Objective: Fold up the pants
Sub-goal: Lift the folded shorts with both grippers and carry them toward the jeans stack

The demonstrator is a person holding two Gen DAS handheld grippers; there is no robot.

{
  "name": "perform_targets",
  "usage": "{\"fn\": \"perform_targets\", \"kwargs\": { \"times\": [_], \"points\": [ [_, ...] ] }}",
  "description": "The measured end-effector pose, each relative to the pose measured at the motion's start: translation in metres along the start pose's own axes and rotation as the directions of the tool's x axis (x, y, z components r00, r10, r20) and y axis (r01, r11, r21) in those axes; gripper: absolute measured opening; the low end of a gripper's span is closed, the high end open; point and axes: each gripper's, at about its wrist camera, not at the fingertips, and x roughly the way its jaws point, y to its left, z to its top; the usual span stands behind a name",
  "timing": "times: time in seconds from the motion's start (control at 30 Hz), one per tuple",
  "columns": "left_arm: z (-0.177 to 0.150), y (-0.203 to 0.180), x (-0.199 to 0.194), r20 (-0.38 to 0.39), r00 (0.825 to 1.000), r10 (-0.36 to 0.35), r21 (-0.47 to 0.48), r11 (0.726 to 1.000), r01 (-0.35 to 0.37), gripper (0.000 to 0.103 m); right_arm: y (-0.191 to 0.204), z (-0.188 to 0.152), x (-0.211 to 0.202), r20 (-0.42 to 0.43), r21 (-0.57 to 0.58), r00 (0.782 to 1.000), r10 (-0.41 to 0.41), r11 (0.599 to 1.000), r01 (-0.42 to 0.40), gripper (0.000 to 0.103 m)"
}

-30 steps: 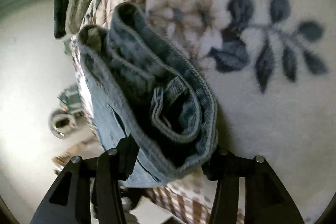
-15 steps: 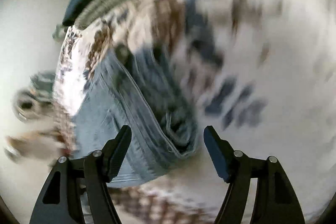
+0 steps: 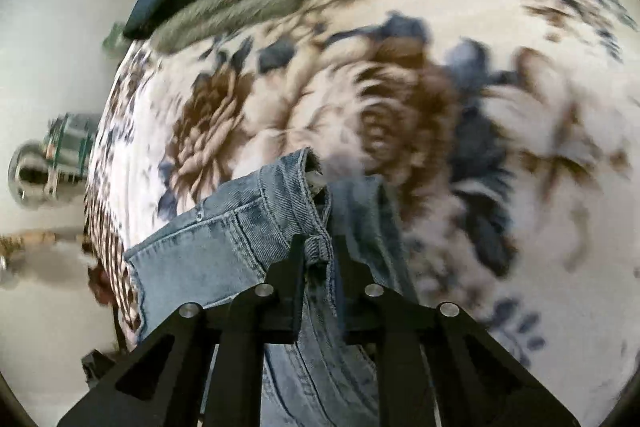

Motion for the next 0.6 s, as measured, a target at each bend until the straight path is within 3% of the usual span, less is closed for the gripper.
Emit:
{"fn": "perform_targets", "kwargs": {
  "times": [0.17, 0.27, 0.3, 0.37, 0.43, 0.5, 0.6],
  "points": [
    [-0.001, 0.005, 0.002, -0.002, 1.0, -0.014, -0.021, 1.0, 0.014, 0.064, -0.012, -0.001, -0.001, 0.008, 0.028, 1.0, -0.02, 0.999, 0.02, 0.016],
    [0.0, 0.008, 0.001, -0.008, 1.0, -0.021, -0.031, 0.999, 0.021, 0.064, -0.019, 0.006, 0.003, -0.062, 0.075, 0.998, 0.031, 0.997, -0.027, 0.037],
    [0.0, 0.008, 0.001, -0.009, 1.0, -0.026, -0.036, 0.999, 0.026, 0.064, -0.026, 0.004, -0.011, -0.04, 0.111, 0.998, 0.055, 0.992, -0.051, 0.051],
    [0.001, 0.01, 0.001, -0.012, 0.999, -0.035, -0.047, 0.998, 0.034, 0.064, -0.036, -0.007, -0.029, -0.016, 0.153, 0.996, 0.09, 0.985, -0.086, 0.066],
    [0.002, 0.012, 0.003, -0.015, 0.999, -0.045, -0.066, 0.997, 0.044, 0.064, -0.053, -0.03, -0.043, -0.03, 0.221, 0.992, 0.119, 0.969, -0.11, 0.07],
    [0.004, 0.016, 0.004, -0.017, 0.998, -0.057, -0.091, 0.994, 0.055, 0.064, -0.066, -0.056, -0.033, -0.107, 0.298, 0.978, 0.18, 0.944, -0.141, 0.078],
    [0.007, 0.024, 0.008, -0.018, 0.996, -0.085, -0.151, 0.985, 0.081, 0.064, -0.073, -0.092, 0.011, -0.214, 0.347, 0.932, 0.293, 0.915, -0.208, 0.078]
  ]
}}
